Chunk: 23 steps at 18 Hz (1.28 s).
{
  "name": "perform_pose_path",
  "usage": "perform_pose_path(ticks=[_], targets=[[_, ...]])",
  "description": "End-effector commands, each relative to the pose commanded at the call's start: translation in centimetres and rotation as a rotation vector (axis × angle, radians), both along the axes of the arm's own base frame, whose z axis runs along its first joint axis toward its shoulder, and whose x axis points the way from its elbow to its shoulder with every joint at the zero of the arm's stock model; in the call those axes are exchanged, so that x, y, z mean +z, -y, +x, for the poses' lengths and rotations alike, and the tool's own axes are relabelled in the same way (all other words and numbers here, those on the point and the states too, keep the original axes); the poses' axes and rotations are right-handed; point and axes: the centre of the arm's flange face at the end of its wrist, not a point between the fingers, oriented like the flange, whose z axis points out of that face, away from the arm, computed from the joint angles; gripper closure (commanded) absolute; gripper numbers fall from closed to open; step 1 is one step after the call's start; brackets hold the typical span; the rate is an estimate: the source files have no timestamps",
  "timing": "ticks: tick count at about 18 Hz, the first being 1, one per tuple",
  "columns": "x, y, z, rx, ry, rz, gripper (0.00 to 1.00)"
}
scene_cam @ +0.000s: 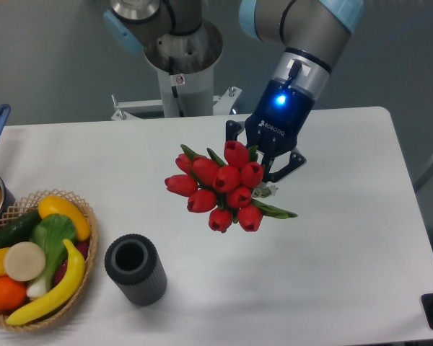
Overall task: Insert the flowers into the vase
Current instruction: 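Hold the red tulip bunch in the gripper and begin moving toward the vase, then carry the tulips over the black vase, stems pointing down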
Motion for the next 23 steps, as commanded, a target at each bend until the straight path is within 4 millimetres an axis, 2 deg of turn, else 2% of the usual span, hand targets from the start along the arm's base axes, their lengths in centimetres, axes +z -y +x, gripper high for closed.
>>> perform_pose_path(ticks=[9,13,21,23], targets=[[1.0,-0.8,0.0,-0.007,-0.042,0.025,0.66],[0.6,-1.5,0.3,-0.023,-0.031,0.03,0.66],[0.3,-3.9,1.7,-0.16,0.065,0.217,0.66],[0.0,-5.1,2.4,-0.218,0.087,0.289,0.66]])
